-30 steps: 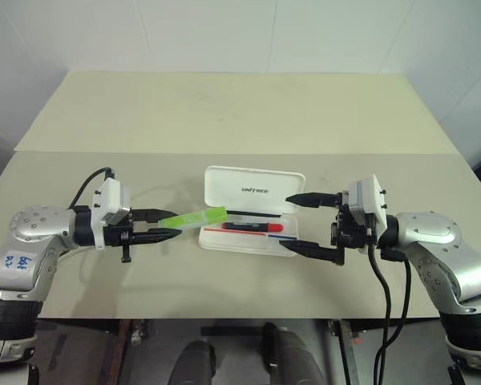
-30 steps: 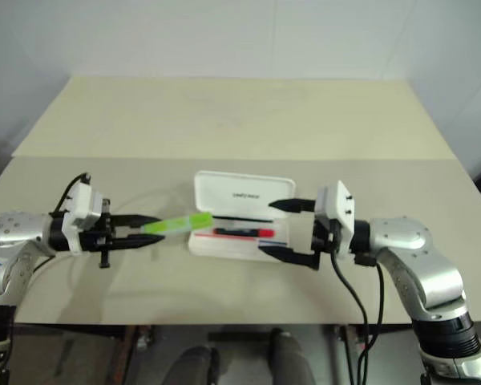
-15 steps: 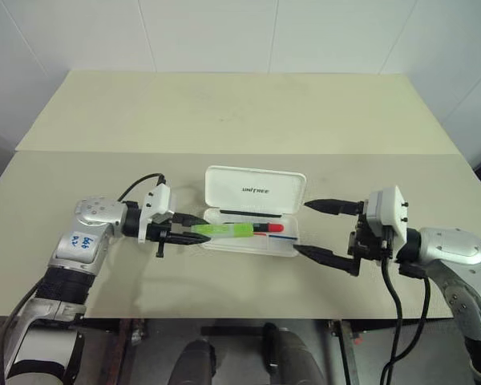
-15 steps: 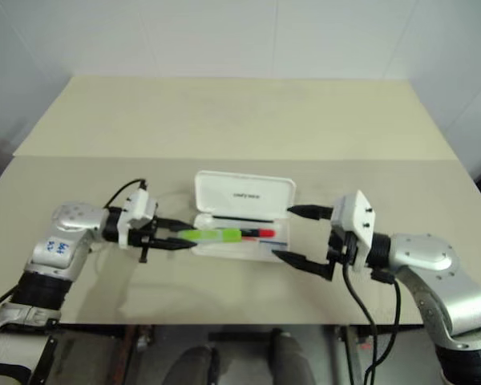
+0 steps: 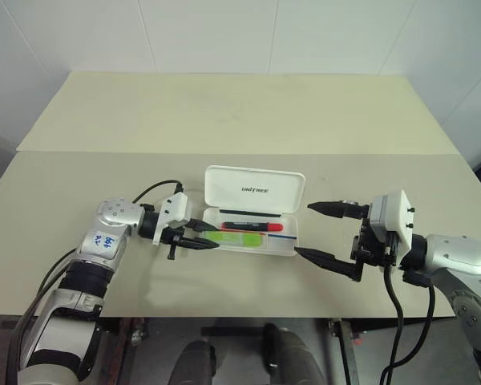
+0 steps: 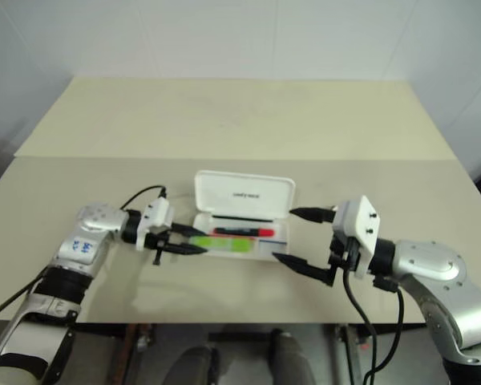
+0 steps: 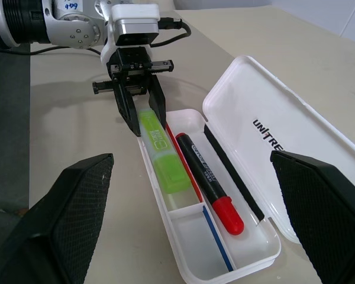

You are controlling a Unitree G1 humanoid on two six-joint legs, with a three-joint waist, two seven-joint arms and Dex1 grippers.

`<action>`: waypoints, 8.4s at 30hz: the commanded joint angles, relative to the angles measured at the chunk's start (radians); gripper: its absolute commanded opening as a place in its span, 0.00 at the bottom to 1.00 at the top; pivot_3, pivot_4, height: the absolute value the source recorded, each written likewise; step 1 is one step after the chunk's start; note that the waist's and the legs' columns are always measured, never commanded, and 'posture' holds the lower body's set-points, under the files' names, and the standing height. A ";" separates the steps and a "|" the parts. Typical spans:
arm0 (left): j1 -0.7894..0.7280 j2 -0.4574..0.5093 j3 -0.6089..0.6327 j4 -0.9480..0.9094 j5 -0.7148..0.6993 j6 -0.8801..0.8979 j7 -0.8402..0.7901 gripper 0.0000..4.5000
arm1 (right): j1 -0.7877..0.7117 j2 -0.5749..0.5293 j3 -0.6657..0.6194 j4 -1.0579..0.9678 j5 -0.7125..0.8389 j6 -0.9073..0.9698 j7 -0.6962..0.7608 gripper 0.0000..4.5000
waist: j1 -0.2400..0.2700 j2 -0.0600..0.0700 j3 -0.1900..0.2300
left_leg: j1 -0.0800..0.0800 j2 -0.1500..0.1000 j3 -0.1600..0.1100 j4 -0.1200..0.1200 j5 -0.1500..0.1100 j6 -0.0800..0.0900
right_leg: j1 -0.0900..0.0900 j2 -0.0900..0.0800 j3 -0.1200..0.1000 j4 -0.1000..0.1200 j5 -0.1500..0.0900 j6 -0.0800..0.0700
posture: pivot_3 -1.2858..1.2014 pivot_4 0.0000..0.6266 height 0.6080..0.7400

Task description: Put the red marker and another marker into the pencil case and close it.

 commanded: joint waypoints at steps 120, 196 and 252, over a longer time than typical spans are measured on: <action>-0.005 0.270 0.283 -0.590 -0.312 0.553 0.109 1.00 | -0.956 0.051 0.290 1.898 -0.762 -0.729 0.356 0.17 | -0.034 0.004 0.003 | 0.002 0.000 0.013 0.009 0.001 -0.004 | 0.001 0.005 0.020 -0.001 0.005 0.006 | 0.52 0.24 1.00; 0.152 0.148 0.239 -0.507 -0.283 0.378 0.169 1.00 | -0.382 0.053 0.163 0.333 -0.175 0.040 0.341 0.99 | -0.024 0.003 0.003 | -0.001 0.002 0.014 0.009 -0.005 0.000 | -0.002 0.006 0.020 0.002 0.006 0.007 | 0.52 0.24 1.00; -0.233 -0.109 0.229 0.222 -0.008 -0.003 0.437 0.01 | -0.176 -0.021 -0.013 0.335 -0.156 -0.190 0.188 1.00 | -0.026 0.000 0.002 | 0.000 0.002 0.016 0.010 -0.005 0.001 | -0.001 0.007 0.023 -0.001 0.008 0.011 | 0.52 0.24 1.00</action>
